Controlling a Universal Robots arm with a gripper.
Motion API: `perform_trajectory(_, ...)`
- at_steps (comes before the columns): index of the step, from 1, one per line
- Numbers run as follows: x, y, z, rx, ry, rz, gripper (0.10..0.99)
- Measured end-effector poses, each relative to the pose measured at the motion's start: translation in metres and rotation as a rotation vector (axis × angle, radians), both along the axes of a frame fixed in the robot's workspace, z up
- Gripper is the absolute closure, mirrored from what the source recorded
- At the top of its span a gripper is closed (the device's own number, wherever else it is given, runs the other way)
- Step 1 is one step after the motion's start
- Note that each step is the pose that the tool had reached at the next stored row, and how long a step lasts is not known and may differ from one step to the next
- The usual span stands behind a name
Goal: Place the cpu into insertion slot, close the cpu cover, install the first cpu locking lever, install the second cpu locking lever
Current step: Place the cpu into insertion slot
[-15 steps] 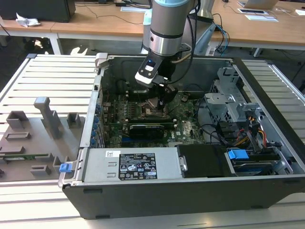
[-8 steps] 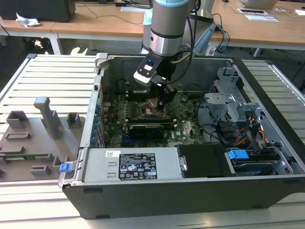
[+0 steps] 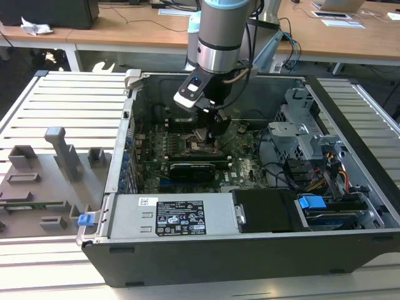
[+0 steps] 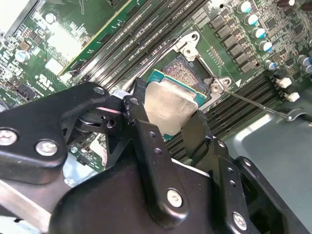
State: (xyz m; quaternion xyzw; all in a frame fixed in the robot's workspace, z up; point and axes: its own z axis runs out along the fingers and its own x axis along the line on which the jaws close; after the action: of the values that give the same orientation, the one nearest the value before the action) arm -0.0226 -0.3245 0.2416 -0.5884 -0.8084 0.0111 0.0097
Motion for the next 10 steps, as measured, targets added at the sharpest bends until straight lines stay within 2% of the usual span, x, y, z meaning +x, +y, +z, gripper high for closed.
perform_trajectory(10,0.0023,0.0,0.0,-0.004,0.0,-0.147,0.545)
